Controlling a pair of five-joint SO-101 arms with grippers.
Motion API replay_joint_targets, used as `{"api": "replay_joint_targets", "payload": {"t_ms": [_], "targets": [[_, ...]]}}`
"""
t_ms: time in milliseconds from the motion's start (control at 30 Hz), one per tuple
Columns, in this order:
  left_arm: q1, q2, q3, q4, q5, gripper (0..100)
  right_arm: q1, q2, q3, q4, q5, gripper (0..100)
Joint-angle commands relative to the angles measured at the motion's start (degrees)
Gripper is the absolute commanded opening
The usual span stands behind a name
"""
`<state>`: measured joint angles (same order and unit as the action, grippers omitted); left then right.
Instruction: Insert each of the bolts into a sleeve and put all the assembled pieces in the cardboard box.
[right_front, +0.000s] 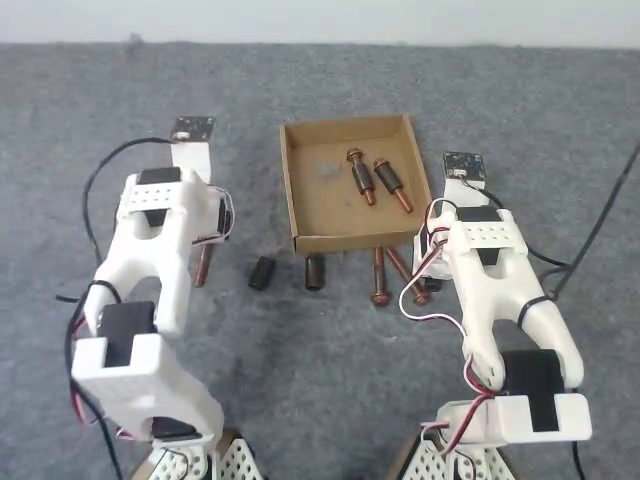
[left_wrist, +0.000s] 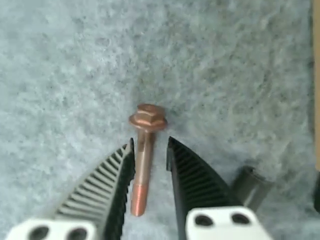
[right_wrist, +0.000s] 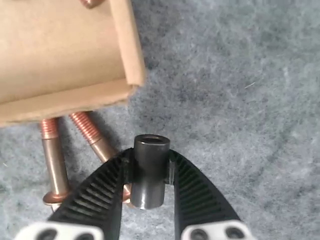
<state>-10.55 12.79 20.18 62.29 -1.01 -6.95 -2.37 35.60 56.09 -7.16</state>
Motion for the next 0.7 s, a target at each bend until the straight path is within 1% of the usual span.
{"api": "replay_joint_targets", "payload": {"t_ms": [0, 100, 200, 267, 500, 600, 667], "targets": [[0.18, -0.7, 0.13, -0.88, 0.88, 10, -0.4, -1.89, -0.35, -0.84, 0.97, 0.6], [0.35, -0.62, 0.66, -1.23, 1.23, 10, -0.31, -1.89, -0.35, -0.84, 0.97, 0.6], [0.35, 0.62, 0.57, -3.43, 6.07, 10, -0.31, -1.89, -0.26, -0.84, 0.97, 0.6], [0.26, 2.29, -0.92, -2.55, 8.18, 10, -0.22, -1.89, -0.26, -0.84, 0.97, 0.6], [0.35, 10.46, -10.24, 4.92, 8.0, 10, -0.13, -1.89, -0.26, -0.84, 0.97, 0.6], [0.53, 12.31, -12.53, 5.71, 8.0, 10, -0.22, -1.89, -0.26, -0.84, 0.97, 0.6], [0.62, 12.04, -12.62, 5.36, 7.74, 7, -0.22, -1.89, -0.26, -0.84, 0.97, 0.6]]}}
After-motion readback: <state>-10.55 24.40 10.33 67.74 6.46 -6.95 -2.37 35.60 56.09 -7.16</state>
